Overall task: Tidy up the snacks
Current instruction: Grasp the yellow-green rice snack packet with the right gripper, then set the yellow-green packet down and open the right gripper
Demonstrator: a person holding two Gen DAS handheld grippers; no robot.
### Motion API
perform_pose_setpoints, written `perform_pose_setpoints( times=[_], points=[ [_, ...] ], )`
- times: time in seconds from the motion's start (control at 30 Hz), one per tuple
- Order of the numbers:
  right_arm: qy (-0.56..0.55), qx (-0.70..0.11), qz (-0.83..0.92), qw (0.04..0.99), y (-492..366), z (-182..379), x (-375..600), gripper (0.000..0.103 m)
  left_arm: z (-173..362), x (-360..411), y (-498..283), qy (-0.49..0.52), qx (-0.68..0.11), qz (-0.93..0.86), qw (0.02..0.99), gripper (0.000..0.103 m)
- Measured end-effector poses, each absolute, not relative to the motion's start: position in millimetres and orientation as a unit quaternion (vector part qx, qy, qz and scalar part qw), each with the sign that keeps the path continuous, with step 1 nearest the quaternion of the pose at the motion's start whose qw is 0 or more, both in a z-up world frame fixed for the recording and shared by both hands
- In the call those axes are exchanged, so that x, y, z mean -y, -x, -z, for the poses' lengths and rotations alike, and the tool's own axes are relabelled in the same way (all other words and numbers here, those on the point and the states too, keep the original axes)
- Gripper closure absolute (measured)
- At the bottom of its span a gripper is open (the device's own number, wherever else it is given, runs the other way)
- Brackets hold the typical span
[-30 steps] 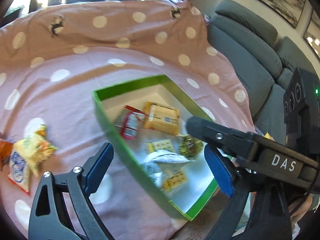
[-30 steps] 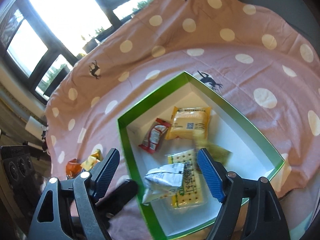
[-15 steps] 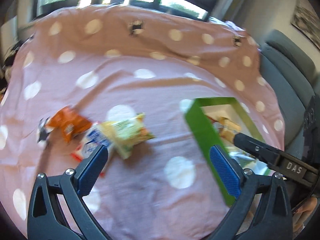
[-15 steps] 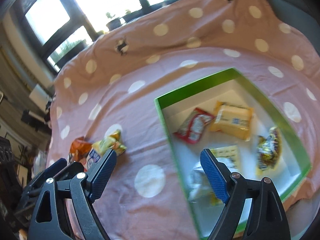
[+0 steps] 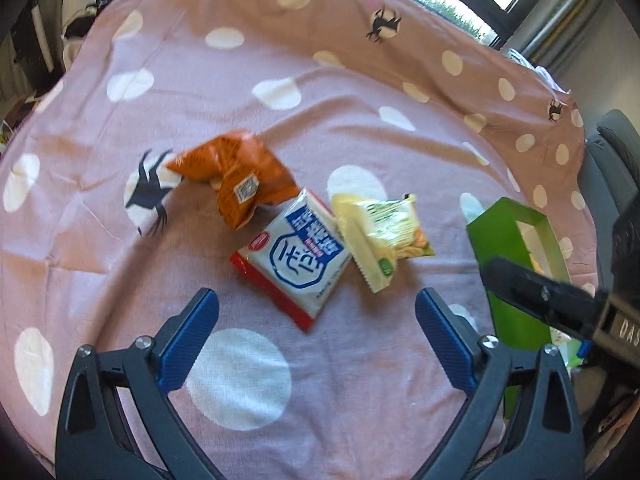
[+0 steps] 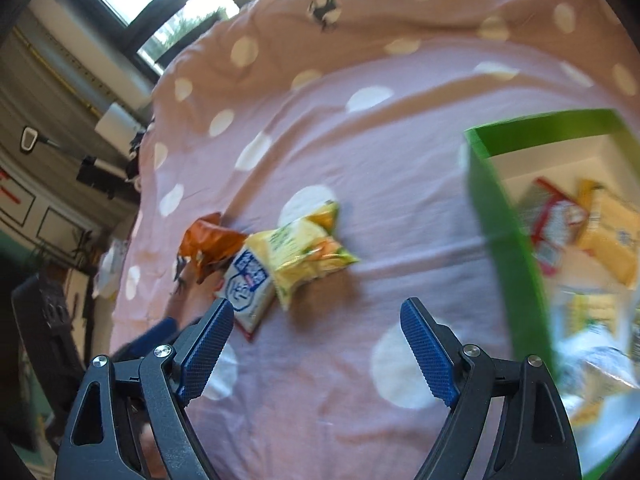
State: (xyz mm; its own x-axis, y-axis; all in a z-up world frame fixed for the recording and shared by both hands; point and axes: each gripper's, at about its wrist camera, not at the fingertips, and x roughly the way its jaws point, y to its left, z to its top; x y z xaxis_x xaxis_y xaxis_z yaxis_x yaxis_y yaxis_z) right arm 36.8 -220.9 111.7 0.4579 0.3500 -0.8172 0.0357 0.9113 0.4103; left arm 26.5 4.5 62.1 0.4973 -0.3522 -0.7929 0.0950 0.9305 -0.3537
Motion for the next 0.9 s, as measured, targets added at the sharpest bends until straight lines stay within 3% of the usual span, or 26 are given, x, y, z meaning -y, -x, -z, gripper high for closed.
perform_pose_setpoints(
  times=[0.07, 0.3, 0.53, 0.67, 0.9],
  points=[
    [-0.190, -0.520, -0.099, 0.827, -49, -106, 216, 0.017, -58, -5, -30, 0.136, -0.488, 0.132, 0.852, 0.009],
    [-0.109, -0.550, -0.093, 0.823, -98, -89, 184, 0.017, -48, -6, -36, 0.129, -0.501, 0.132, 0.846, 0.033],
    [-0.041, -0.586, -0.082, 0.805, -123, -56, 155, 0.018, -43, -25, -29, 0.136, -0.506, 0.118, 0.843, 0.034],
    [-0.038, -0.576, -0.078, 0.813, -116, -53, 155, 0.045, -44, -38, -21, 0.148, -0.507, 0.110, 0.842, 0.034],
    [-0.080, -0.572, -0.093, 0.811, -71, -69, 167, 0.051, -46, -53, -5, 0.162, -0.504, 0.095, 0.843, 0.034]
  ],
)
